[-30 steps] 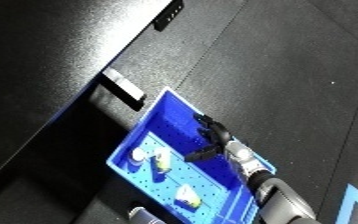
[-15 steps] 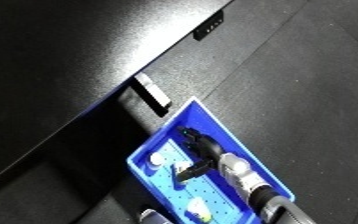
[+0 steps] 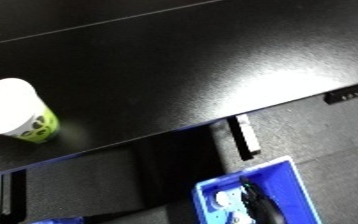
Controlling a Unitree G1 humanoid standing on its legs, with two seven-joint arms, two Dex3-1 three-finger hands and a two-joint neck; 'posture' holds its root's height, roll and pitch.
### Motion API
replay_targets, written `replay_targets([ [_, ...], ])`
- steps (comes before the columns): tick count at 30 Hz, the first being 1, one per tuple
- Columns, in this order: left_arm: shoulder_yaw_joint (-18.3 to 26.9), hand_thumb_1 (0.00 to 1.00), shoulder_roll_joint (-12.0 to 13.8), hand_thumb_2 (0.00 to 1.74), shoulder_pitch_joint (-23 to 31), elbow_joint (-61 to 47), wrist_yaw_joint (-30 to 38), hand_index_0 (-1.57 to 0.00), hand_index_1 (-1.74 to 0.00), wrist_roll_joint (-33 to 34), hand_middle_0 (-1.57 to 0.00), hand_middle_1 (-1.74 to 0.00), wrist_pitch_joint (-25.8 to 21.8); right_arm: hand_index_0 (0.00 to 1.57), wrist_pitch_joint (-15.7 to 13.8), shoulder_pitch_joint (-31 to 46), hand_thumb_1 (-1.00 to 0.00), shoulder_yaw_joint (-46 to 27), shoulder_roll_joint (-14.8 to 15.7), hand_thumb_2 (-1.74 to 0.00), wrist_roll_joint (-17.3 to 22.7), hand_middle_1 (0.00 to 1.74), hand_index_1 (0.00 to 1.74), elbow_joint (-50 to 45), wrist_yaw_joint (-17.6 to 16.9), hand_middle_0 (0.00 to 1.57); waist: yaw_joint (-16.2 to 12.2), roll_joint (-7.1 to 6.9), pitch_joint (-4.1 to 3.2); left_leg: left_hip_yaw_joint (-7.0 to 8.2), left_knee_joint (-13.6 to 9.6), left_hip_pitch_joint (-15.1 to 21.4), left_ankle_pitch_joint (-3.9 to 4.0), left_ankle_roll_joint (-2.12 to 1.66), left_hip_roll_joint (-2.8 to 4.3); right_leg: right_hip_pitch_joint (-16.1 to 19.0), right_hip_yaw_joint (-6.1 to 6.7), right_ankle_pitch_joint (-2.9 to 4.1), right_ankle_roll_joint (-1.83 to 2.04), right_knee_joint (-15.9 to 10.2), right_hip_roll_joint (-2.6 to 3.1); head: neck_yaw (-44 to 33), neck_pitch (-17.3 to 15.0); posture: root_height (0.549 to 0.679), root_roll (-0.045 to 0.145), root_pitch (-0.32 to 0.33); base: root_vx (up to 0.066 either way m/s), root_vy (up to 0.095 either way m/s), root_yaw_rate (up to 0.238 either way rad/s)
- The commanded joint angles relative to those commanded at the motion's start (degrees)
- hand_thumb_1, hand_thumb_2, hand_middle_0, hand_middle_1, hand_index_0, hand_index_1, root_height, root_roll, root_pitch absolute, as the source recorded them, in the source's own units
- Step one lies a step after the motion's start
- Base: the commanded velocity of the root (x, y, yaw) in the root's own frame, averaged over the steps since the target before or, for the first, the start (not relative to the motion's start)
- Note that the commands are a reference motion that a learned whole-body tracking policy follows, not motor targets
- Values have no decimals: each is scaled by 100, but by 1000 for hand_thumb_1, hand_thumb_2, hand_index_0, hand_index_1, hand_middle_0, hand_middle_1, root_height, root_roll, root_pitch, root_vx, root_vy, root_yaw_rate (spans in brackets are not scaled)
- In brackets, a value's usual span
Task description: Pick up the object and place it into the box
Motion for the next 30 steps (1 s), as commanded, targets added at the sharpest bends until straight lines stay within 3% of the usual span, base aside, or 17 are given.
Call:
replay_targets([
  [5,33,0,93,0,-38,-20,-52,0,0,11,0,0,27,0,10,-6,0,137,94,0,37,0,0,24,-117,0,85,-18,45,-47,-39,8,65,15,19,20,-94,-5,55,44,-68,-632,148,633,51,-71,2,-34,147],
  [11,83,0,169,0,-27,5,-88,0,0,-49,0,0,-51,0,32,-28,0,307,154,0,-23,0,0,99,-209,0,169,-68,84,-106,71,-10,25,60,40,60,-153,-16,67,82,-106,-1229,3,632,46,-77,12,-16,56],
  [16,115,0,221,0,-64,-10,-113,0,0,-81,0,0,-49,0,116,-87,0,473,197,0,-205,0,0,273,-295,0,238,-104,102,-150,3,29,55,80,35,131,-183,16,82,33,-117,-1568,-829,633,42,-80,14,2,57],
  [20,75,0,257,0,-178,-35,-243,0,0,-125,0,0,-45,0,131,-158,0,584,238,0,-170,0,0,529,-265,0,288,-128,113,-188,-202,127,133,94,41,191,-217,112,144,-38,-134,-1750,-1400,637,36,-82,26,5,88],
  [26,10,0,262,0,-378,-20,-516,0,0,-231,0,0,58,0,116,-245,0,633,321,0,-95,0,0,943,-204,0,352,-160,107,-217,-399,234,193,89,75,308,-279,133,199,-189,-153,-1830,-1915,641,29,-82,26,2,75],
  [30,6,0,274,0,-463,-18,-665,0,0,-193,0,0,44,0,41,-263,0,644,347,0,-95,0,0,1120,-170,0,391,-182,113,-226,-445,265,195,78,90,366,-322,132,216,-257,-181,-1772,-1969,641,28,-83,12,-6,73],
])
